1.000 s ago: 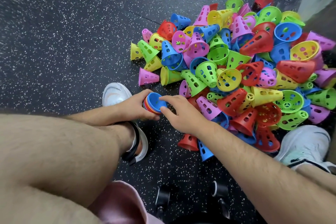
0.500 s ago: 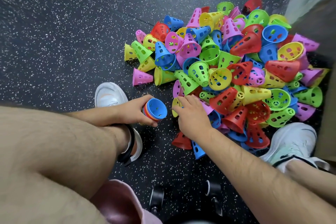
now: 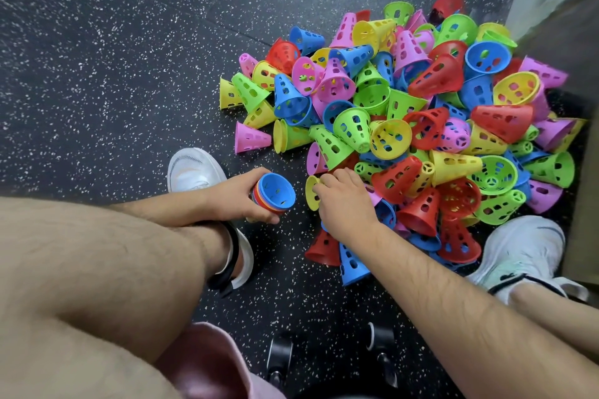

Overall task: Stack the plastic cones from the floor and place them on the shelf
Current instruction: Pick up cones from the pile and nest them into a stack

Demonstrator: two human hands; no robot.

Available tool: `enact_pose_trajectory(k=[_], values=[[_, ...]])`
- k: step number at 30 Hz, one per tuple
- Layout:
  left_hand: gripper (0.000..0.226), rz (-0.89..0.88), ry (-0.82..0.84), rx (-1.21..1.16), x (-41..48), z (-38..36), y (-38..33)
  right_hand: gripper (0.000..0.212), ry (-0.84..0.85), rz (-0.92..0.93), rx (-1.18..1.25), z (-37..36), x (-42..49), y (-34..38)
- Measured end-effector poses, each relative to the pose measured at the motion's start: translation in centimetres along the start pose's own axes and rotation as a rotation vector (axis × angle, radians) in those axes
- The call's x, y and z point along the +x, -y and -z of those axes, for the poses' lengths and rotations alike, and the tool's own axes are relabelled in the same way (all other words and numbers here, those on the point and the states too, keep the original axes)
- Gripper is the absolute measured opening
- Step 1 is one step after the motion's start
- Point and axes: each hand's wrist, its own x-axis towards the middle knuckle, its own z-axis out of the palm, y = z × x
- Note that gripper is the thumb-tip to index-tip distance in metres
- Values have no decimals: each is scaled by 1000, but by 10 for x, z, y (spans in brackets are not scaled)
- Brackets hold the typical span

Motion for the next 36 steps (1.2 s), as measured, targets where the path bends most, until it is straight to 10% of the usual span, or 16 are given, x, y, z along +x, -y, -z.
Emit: enact_pose_trajectory(k=[22, 31, 36], values=[[63, -11, -147, -182, -2, -2, -4, 19, -399, -186, 778, 28, 19, 2], [83, -73, -219, -222, -3, -2, -5, 42, 84, 15, 677, 37, 12, 16], [73, -91, -203, -217, 16, -4, -21, 24, -289, -118, 607, 47, 9, 4]])
